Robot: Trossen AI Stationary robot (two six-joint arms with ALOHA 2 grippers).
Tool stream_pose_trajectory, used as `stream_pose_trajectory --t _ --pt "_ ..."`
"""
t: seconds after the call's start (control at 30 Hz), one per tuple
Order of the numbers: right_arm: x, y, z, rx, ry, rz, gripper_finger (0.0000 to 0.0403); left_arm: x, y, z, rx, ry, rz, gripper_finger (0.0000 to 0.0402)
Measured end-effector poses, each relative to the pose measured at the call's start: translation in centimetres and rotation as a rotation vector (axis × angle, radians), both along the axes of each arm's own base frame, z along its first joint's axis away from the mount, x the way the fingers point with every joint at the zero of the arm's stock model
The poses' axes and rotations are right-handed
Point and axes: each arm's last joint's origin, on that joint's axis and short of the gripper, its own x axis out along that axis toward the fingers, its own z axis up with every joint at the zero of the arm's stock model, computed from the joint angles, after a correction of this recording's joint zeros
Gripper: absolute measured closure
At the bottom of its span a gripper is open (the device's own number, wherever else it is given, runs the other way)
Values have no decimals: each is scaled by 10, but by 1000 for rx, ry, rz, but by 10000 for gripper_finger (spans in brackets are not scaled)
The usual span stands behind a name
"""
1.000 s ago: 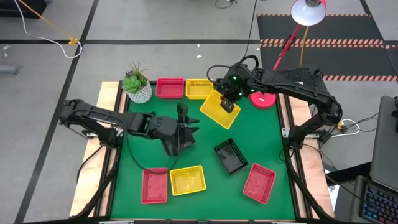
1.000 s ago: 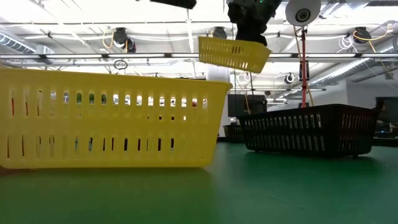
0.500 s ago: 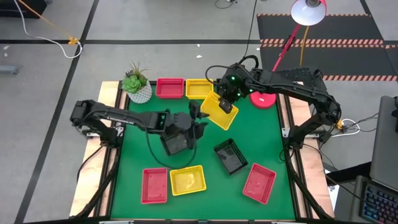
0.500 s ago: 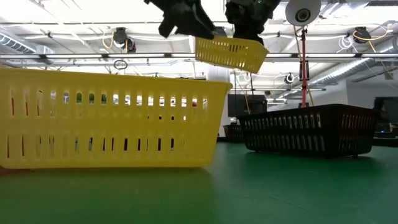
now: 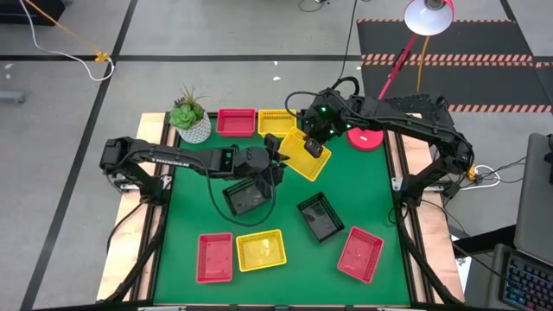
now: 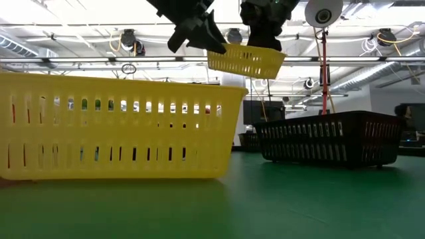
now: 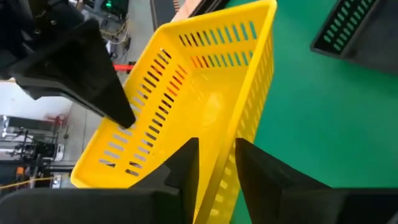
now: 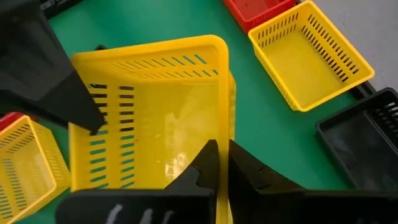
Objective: Stack baskets by color
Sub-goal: Stack the middle yellow basket on the top yellow basket
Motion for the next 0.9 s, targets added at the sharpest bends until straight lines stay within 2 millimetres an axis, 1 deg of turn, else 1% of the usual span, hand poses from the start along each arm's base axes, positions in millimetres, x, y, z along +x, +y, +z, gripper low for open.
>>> stream_pose_trajectory --t 0.17,0.27,0.37,0.57,0.67,0.77,0.9 --pt "1 2 -1 3 -1 -2 396 0 4 -1 8 23 -44 324" --pt "3 5 -3 12 -7 -6 396 -1 4 -2 32 47 -64 329" --pt "4 5 -4 18 -9 -10 396 -2 4 -4 58 86 -81 325" --pt "5 7 -3 18 -17 -6 396 -3 9 -5 43 86 -54 299" --pt "7 8 -4 16 -16 -4 396 -3 12 -5 43 89 -52 299" --pt "9 8 -5 16 -16 -2 396 -3 12 -5 30 91 -74 318" --pt "9 7 -6 13 -21 2 396 -3 12 -5 22 90 -86 359"
